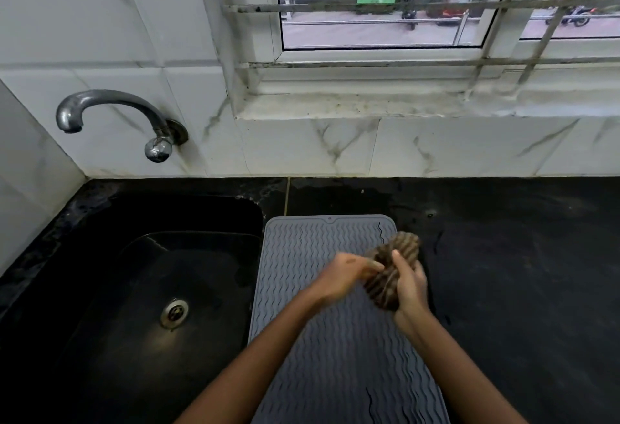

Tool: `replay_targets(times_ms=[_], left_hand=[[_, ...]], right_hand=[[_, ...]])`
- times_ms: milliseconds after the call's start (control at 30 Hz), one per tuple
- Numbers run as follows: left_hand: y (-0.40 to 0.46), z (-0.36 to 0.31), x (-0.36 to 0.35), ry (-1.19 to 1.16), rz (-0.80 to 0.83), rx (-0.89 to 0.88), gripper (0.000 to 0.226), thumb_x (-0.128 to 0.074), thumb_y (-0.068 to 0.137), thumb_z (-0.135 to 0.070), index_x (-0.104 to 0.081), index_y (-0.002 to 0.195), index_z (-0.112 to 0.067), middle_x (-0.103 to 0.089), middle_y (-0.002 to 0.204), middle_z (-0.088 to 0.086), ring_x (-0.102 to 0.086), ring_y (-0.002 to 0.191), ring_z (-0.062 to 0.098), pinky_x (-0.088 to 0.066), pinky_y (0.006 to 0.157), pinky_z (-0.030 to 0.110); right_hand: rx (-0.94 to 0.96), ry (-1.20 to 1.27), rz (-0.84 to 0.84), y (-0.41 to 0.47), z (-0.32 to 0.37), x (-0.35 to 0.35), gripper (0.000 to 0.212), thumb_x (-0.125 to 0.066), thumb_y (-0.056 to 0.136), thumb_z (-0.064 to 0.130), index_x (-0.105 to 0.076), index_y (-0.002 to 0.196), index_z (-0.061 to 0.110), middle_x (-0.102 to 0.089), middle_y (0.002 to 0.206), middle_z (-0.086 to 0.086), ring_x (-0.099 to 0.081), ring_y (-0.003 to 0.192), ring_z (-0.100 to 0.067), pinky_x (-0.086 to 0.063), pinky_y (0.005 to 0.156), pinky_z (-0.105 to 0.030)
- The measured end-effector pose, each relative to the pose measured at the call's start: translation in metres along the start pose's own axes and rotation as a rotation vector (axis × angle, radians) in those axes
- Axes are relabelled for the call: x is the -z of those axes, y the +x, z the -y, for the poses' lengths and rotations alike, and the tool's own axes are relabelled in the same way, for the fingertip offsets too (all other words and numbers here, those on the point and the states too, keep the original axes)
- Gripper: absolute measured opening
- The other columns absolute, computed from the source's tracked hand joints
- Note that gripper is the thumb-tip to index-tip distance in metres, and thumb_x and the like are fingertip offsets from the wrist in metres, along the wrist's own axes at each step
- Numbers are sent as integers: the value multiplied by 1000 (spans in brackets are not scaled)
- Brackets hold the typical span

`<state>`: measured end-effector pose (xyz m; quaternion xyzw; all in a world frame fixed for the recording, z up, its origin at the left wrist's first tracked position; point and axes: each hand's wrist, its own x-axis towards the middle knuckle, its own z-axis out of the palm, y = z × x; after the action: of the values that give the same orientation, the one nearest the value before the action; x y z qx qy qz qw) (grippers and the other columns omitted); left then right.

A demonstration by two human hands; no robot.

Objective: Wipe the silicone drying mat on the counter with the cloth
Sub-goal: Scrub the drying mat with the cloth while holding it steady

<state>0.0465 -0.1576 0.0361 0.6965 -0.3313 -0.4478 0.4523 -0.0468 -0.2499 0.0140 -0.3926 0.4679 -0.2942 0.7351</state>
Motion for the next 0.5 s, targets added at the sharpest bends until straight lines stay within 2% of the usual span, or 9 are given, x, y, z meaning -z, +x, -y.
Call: replay_targets(times_ms=[67,100,133,200,233,300,400,500], left_hand=[[17,8,22,72,-244,-15,28,-42,99,-33,-66,114,-28,-67,115,-7,-61,94,11,-44,77,23],[26,15,32,190,-359,-8,31,-40,101,-31,-61,123,-26,-65,122,-3,-60,97,15,-47,79,29],[37,21,43,330,-421,15,35,-39,101,-30,-54,133,-24,-60,132,2,-58,109,19,-48,88,35],[60,32,57,569,-396,62,47,-41,101,-28,-34,147,-20,-36,154,6,-34,141,23,-32,113,42],[69,36,59,648,-355,79,54,-41,101,-29,-24,151,-18,-21,160,6,-19,148,25,-21,119,44],[84,43,55,734,-298,93,63,-40,101,-32,-9,154,-18,-3,163,5,-2,150,26,-8,121,44],[94,62,42,809,-294,76,66,-28,102,-41,6,154,-17,7,163,5,11,150,21,8,119,39],[98,72,41,855,-332,52,65,-24,102,-44,6,153,-17,9,163,3,13,149,17,13,117,36]], right_hand=[[167,-120,-97,17,14,-4,43,-53,95,23,-40,136,23,-55,131,-8,-55,104,-19,-45,86,-35],[280,-236,-107,24,20,-8,47,-52,95,27,-33,139,29,-50,133,-5,-52,107,-19,-44,87,-36],[394,-364,-100,34,25,-17,49,-49,96,33,-28,140,34,-46,132,-4,-51,107,-20,-44,85,-38],[567,-668,-59,52,30,-36,48,-42,94,49,-23,138,42,-39,120,-1,-51,95,-21,-42,76,-39],[622,-831,-18,62,29,-46,47,-39,94,53,-24,137,42,-36,115,-1,-50,89,-21,-40,73,-37],[695,-1164,108,85,21,-65,45,-39,95,49,-31,138,37,-39,117,-4,-53,86,-25,-42,70,-34],[859,-1613,281,108,-6,-79,44,-42,97,40,-38,140,32,-44,130,-9,-52,105,-25,-47,79,-35],[964,-1717,404,124,-7,-71,44,-42,97,34,-38,141,31,-44,134,-8,-46,113,-27,-48,81,-39]])
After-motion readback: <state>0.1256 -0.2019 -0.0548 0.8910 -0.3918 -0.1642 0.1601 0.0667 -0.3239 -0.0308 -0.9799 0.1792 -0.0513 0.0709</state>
